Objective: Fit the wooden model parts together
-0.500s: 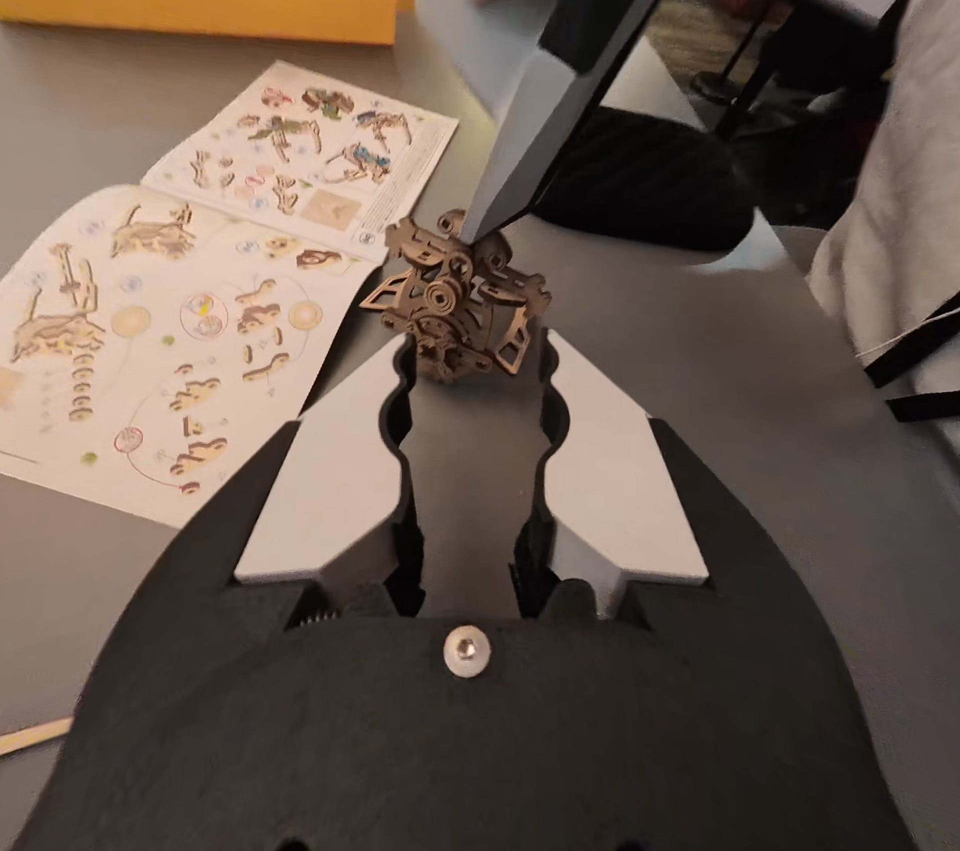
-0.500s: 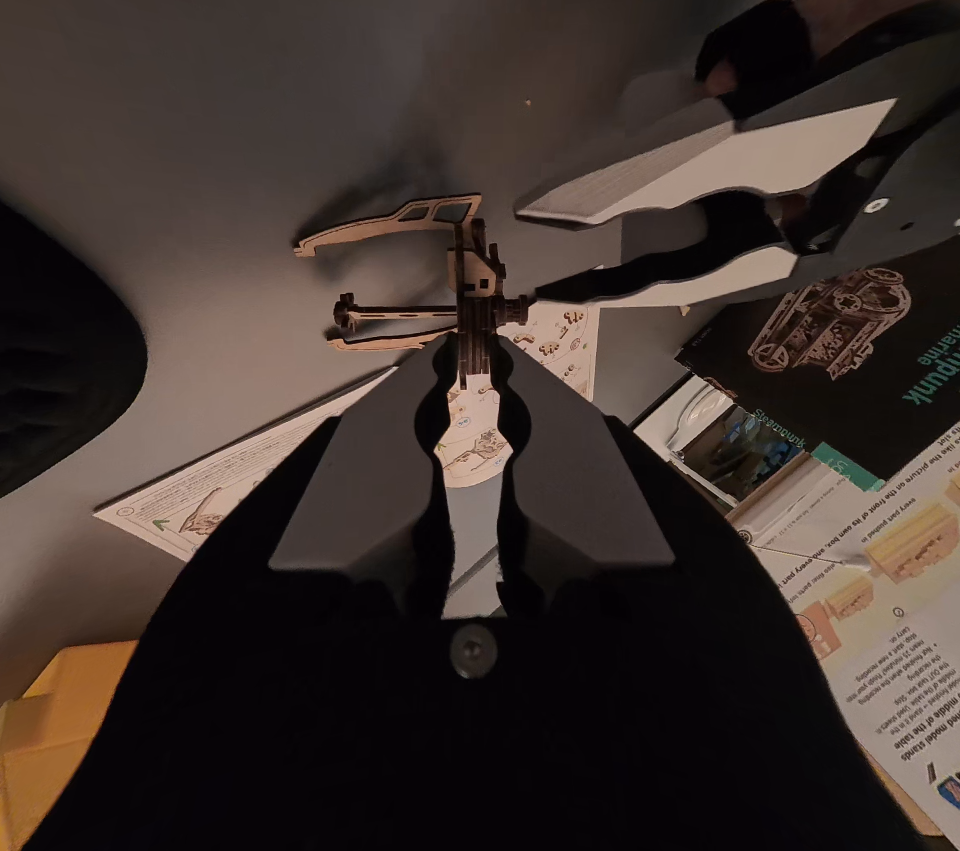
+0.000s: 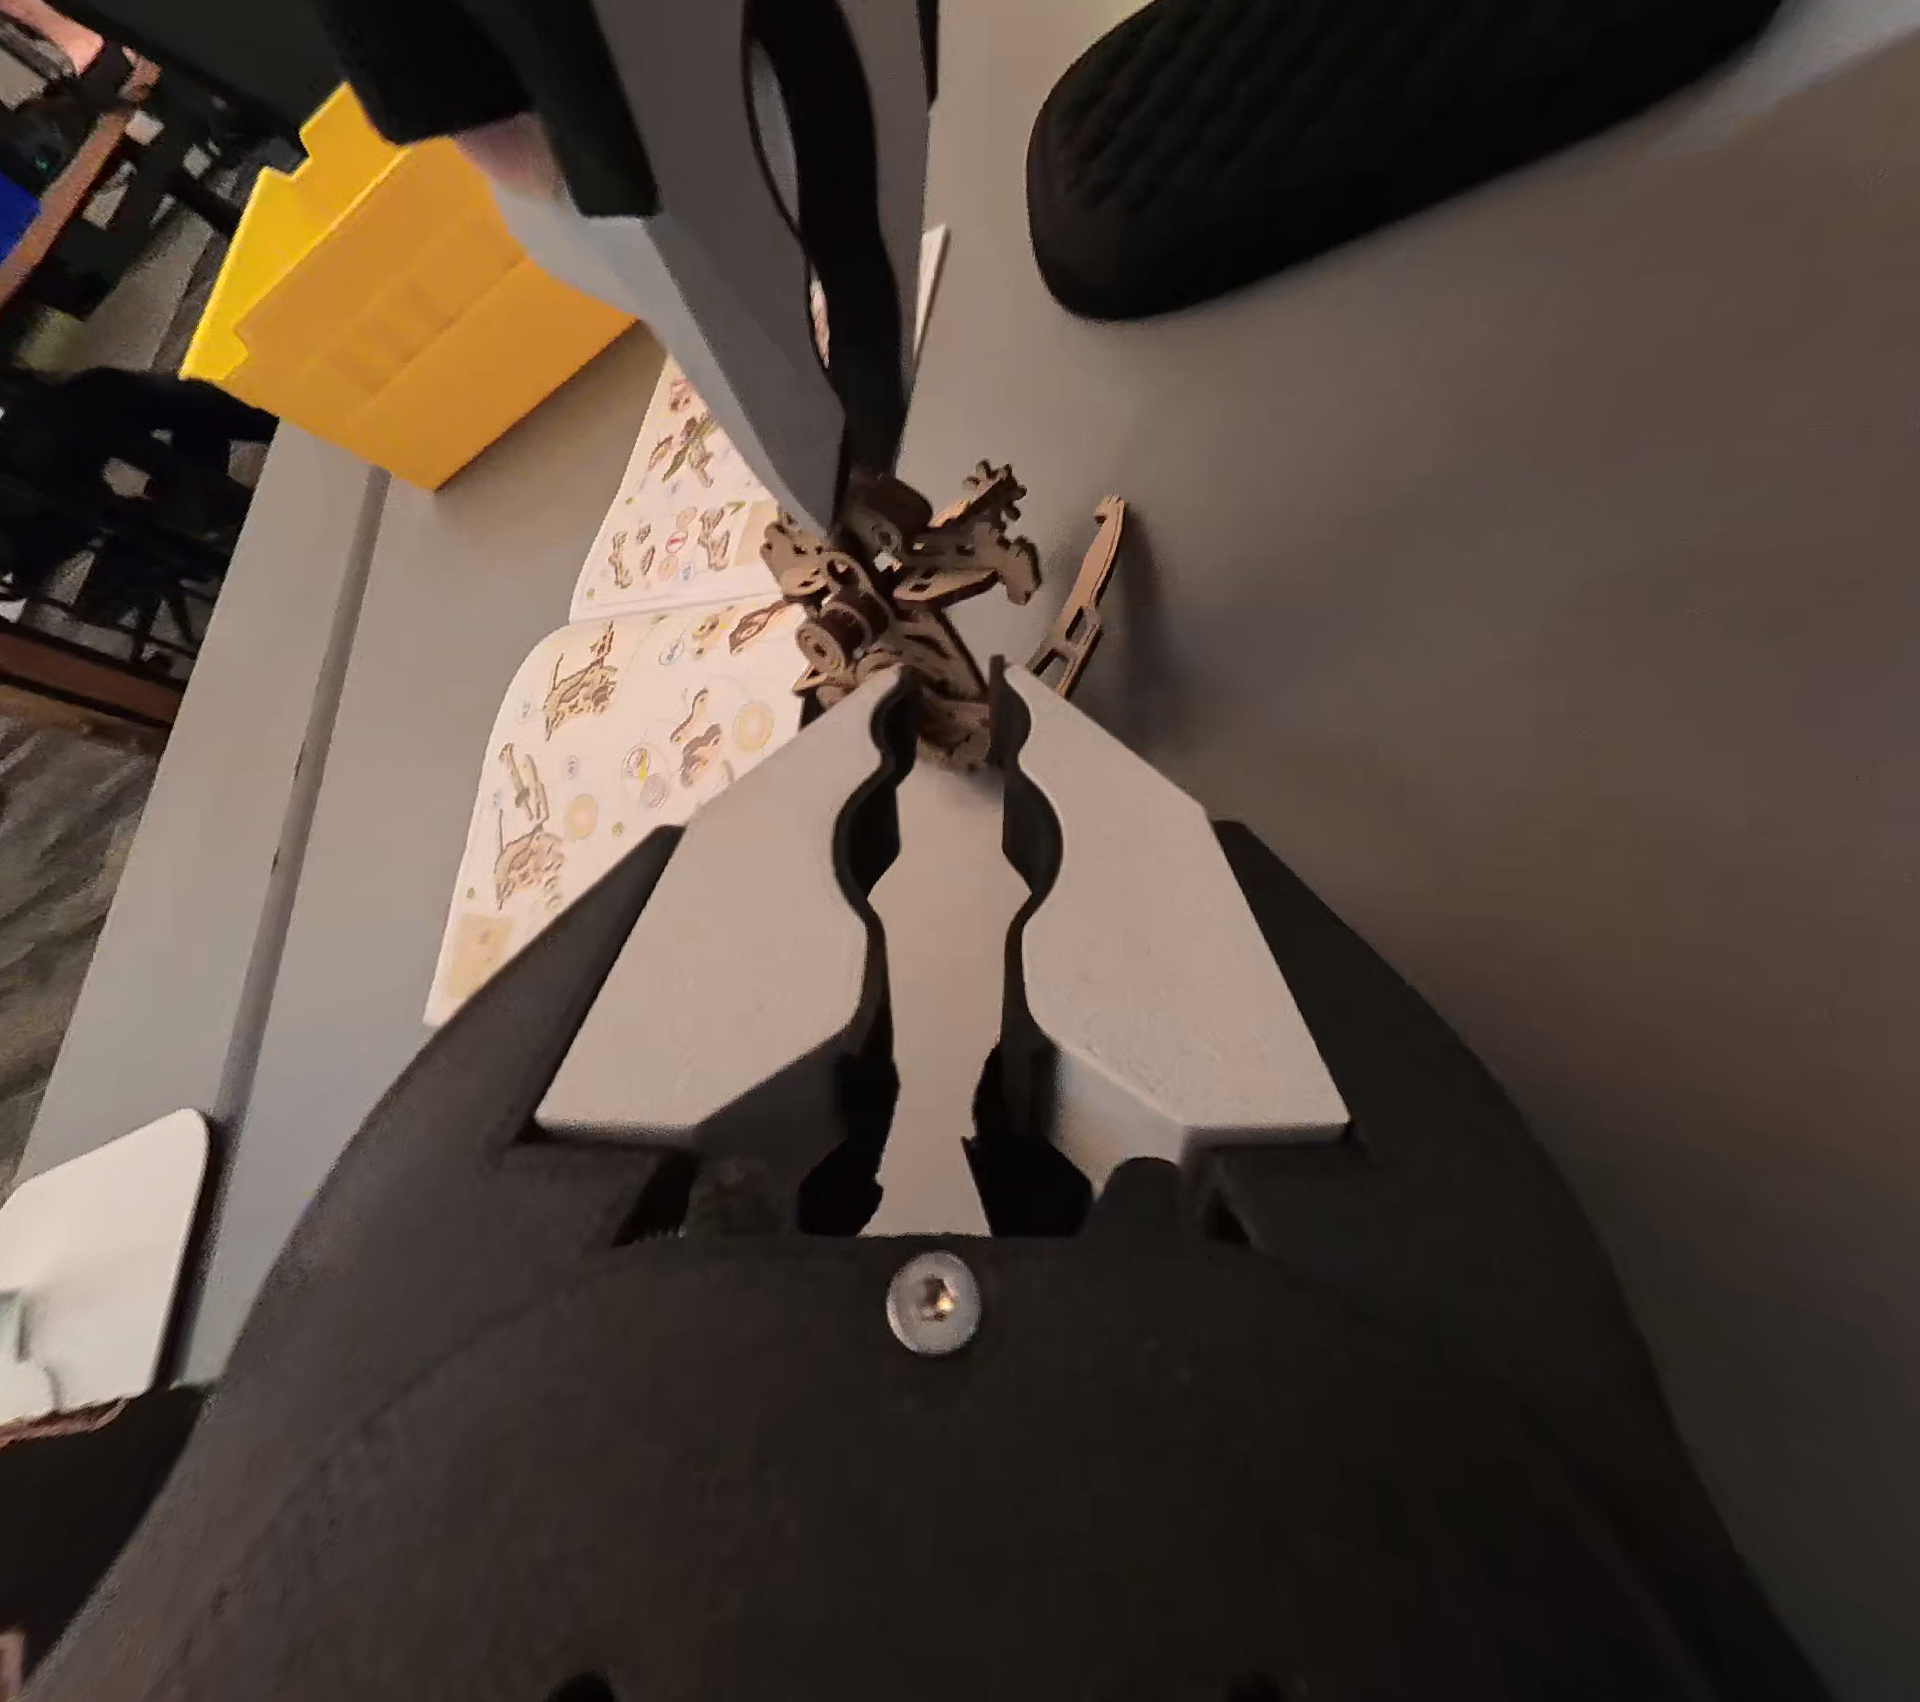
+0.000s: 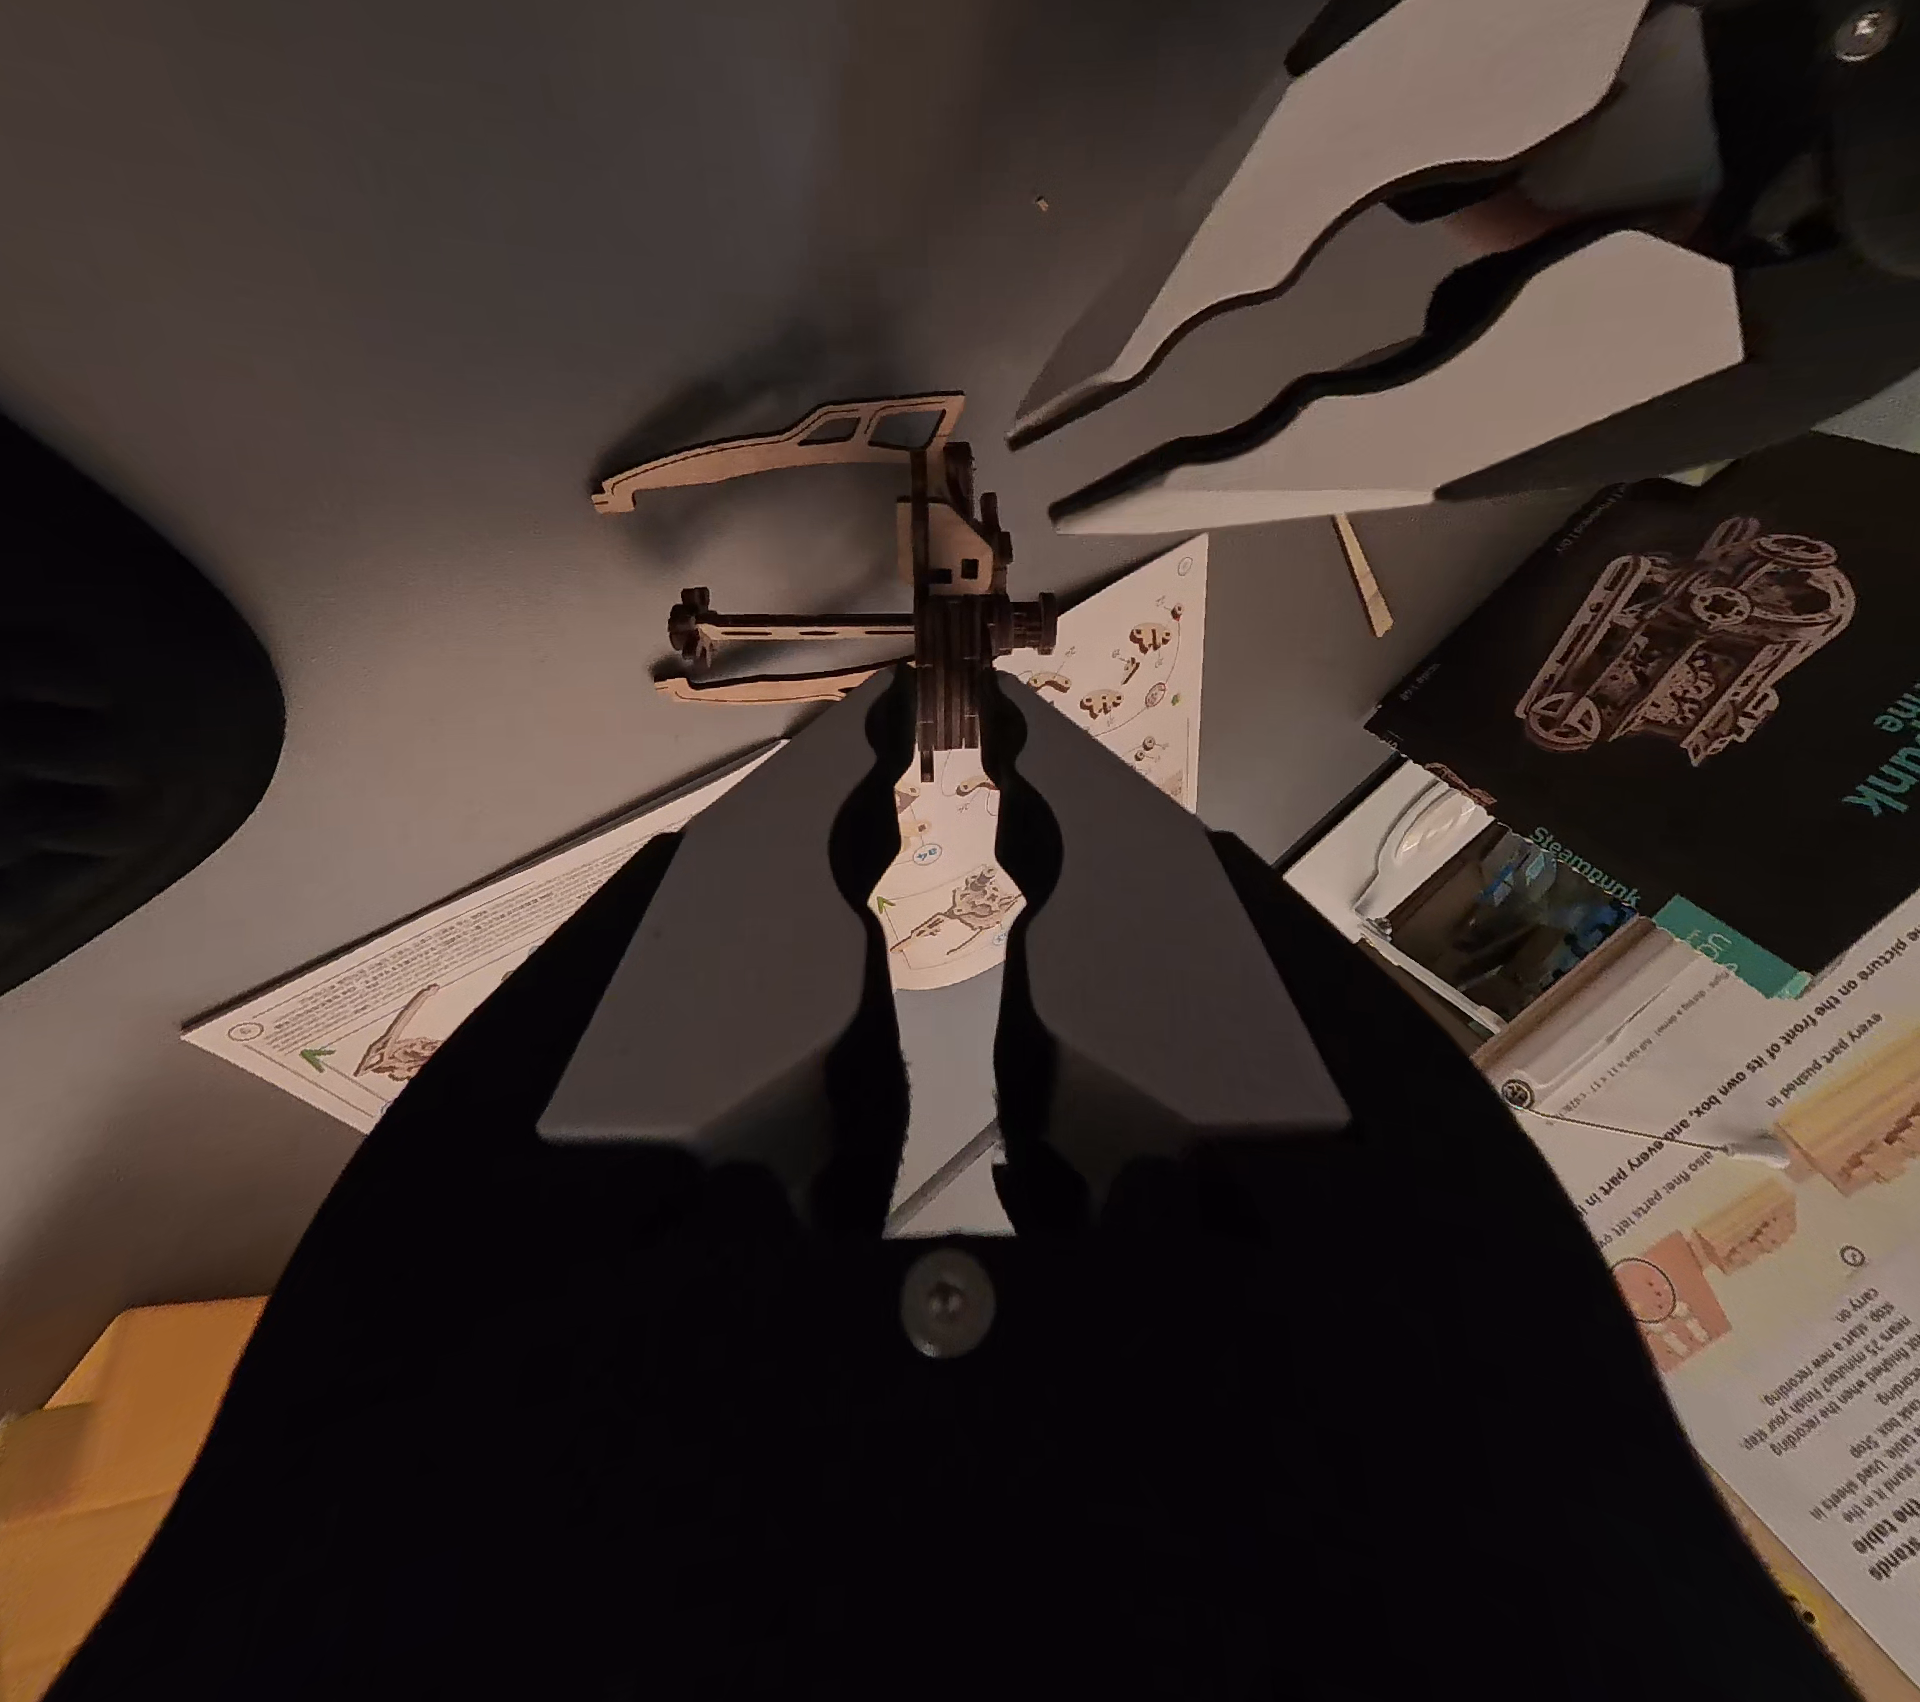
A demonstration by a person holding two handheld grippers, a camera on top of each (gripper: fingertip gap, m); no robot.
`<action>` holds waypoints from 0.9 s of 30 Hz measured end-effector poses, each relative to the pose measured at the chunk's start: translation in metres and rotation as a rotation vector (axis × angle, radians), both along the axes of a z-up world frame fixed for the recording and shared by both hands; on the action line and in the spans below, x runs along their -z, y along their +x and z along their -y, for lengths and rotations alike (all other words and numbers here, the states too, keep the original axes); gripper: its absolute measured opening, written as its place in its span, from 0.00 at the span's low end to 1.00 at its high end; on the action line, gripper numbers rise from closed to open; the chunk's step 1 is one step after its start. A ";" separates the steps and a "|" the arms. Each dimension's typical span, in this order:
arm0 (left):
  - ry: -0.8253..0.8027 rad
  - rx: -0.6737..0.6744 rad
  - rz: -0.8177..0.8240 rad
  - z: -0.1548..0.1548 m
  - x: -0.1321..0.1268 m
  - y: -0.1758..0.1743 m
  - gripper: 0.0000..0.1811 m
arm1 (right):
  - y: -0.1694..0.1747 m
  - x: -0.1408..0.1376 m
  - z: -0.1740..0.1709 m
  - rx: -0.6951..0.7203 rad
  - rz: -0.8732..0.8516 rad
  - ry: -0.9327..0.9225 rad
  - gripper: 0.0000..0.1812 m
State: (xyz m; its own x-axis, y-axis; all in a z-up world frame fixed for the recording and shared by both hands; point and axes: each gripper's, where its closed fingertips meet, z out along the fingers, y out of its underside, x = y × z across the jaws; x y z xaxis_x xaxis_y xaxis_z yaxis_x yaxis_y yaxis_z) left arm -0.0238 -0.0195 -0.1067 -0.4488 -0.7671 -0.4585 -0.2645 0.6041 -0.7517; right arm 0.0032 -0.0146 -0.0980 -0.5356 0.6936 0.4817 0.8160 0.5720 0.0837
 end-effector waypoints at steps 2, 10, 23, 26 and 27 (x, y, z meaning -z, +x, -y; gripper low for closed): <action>0.036 -0.001 0.026 0.001 0.000 0.003 0.07 | -0.001 0.000 0.000 0.002 -0.001 -0.007 0.06; -0.185 -0.036 -0.029 0.000 -0.004 0.003 0.03 | -0.002 0.000 -0.004 -0.006 0.025 0.021 0.06; -0.501 -0.050 -0.093 -0.020 -0.007 0.006 0.14 | -0.003 0.001 -0.007 -0.016 0.010 0.045 0.06; -0.569 -0.036 -0.125 -0.028 -0.005 0.008 0.20 | -0.003 0.001 -0.007 -0.033 -0.005 0.062 0.06; -0.592 -0.020 -0.147 -0.028 -0.003 0.009 0.19 | -0.003 0.001 -0.007 -0.031 -0.008 0.066 0.06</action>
